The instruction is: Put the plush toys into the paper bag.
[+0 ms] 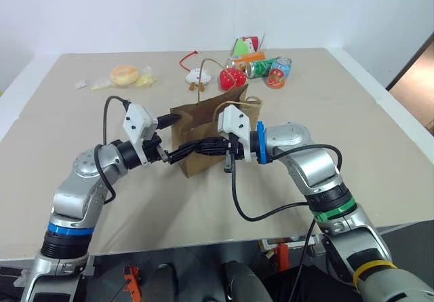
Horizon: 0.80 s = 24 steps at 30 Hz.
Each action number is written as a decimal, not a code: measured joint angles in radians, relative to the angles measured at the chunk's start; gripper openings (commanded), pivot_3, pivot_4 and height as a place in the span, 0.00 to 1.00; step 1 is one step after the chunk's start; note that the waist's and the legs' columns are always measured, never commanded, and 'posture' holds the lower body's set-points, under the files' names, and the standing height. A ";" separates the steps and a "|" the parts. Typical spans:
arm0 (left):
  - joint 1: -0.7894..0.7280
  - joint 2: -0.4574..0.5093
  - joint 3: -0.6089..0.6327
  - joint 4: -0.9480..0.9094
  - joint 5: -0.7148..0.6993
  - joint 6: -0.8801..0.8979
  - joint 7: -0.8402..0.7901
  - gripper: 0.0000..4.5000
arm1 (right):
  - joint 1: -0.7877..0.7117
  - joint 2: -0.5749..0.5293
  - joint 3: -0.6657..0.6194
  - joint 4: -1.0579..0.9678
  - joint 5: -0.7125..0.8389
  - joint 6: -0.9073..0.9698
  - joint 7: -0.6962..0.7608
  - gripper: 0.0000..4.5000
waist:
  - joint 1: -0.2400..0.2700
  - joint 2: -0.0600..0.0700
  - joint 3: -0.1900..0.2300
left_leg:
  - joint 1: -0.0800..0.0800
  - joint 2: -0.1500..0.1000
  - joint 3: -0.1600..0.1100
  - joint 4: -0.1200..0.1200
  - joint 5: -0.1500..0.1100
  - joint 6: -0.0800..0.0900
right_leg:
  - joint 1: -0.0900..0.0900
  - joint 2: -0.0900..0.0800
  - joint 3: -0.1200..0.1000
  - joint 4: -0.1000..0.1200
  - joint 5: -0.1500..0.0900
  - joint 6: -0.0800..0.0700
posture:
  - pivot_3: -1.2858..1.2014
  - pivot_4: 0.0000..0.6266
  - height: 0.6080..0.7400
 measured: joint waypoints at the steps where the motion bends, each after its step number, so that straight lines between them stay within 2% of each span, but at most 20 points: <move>1: -0.004 0.000 -0.002 0.007 0.008 -0.015 -0.005 1.00 | 0.001 -0.001 0.000 0.000 0.000 0.000 0.000 0.02 | 0.000 0.000 0.000 | 0.000 0.000 0.000 0.000 0.000 0.000 | 0.000 0.000 0.000 0.000 0.000 0.000 | 0.52 0.24 1.00; 6: -0.009 0.001 -0.006 0.048 0.052 -0.096 -0.015 1.00 | 0.001 -0.008 0.000 0.000 -0.001 -0.001 0.001 0.02 | 0.000 0.000 0.000 | 0.000 0.000 0.000 0.000 0.000 0.000 | 0.000 0.000 0.000 0.000 0.000 0.000 | 0.52 0.24 1.00; 12: -0.007 0.005 0.017 0.016 0.067 -0.123 0.010 1.00 | 0.001 -0.016 0.000 0.000 0.000 -0.001 0.001 0.02 | 0.000 0.000 0.000 | 0.000 0.000 0.000 0.000 0.000 0.000 | 0.000 0.000 0.000 0.000 0.000 0.000 | 0.52 0.24 1.00; 24: 0.047 0.028 0.060 -0.075 0.005 -0.034 0.048 1.00 | -0.039 0.052 -0.005 0.013 0.023 -0.007 -0.007 0.02 | -0.002 0.000 0.000 | 0.000 0.000 0.000 0.000 0.000 0.000 | 0.000 0.000 0.000 0.000 0.000 0.000 | 0.52 0.24 1.00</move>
